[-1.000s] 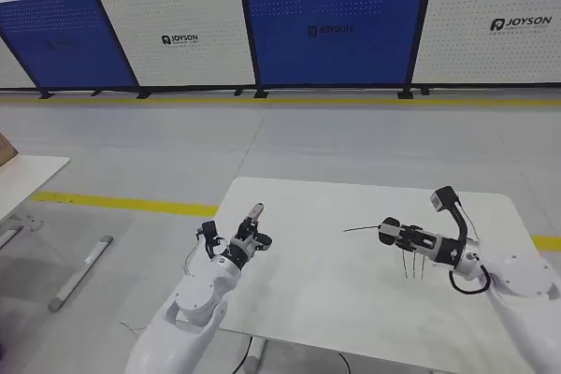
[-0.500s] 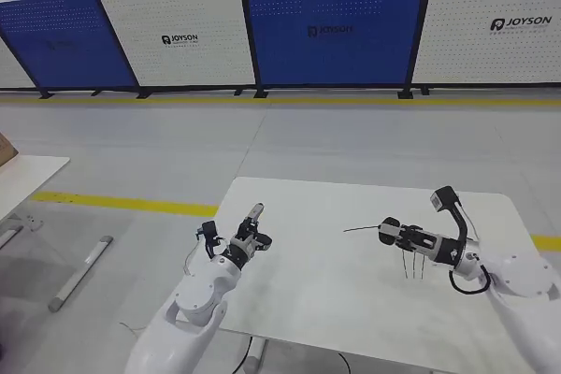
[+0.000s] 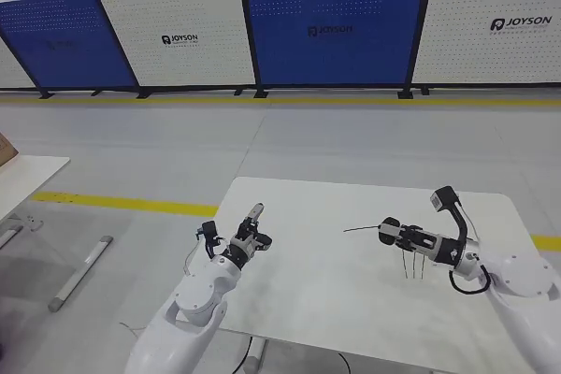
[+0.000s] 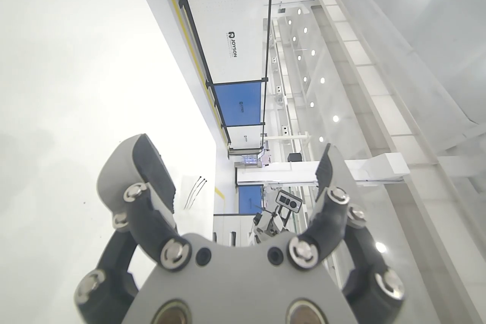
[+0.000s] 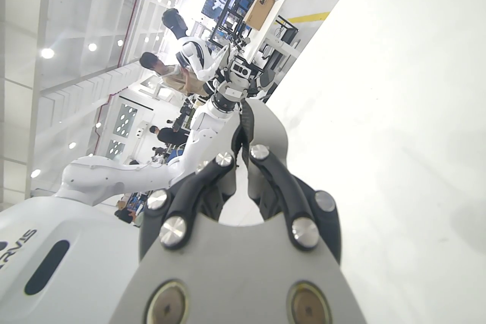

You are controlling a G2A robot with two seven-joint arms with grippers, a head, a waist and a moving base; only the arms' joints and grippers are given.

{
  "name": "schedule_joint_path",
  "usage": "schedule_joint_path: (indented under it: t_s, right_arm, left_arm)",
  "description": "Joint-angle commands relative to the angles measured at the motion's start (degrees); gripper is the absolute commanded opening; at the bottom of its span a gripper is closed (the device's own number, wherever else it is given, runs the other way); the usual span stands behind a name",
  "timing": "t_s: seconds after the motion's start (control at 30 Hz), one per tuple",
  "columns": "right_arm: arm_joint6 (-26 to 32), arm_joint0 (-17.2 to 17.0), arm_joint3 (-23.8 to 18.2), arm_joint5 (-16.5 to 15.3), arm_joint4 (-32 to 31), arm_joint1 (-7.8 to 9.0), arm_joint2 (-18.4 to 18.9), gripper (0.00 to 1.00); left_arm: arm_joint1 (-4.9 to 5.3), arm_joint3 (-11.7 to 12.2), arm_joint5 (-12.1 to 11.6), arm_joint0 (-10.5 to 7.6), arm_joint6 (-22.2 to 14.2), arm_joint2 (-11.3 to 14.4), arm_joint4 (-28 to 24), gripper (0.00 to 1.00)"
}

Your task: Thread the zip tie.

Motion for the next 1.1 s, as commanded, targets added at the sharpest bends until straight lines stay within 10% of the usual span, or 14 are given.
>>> schedule_joint_path:
  t_s: [0.0,0.33,0.67,1.07]
  right_arm:
    - [0.0,0.0,0.0,0.0,0.0,0.0,0.0,0.0]
    - [0.0,0.0,0.0,0.0,0.0,0.0,0.0,0.0]
    - [-1.8,-0.5,-0.4,0.0,-1.2,-0.08,-0.1,0.0]
    - [-6.6,0.2,1.7,0.0,-3.3,-3.58,-4.8,0.0]
  left_arm:
    - [0.0,0.0,0.0,0.0,0.0,0.0,0.0,1.0]
    - [-0.56,1.1,-3.2,-1.98,-3.6,6.7,5.3,1.0]
    - [-0.58,1.2,-3.4,-2.1,-3.1,6.7,5.5,1.0]
    - [-1.5,7.6,-5.5,-7.24,-7.2,12.5,6.7,1.0]
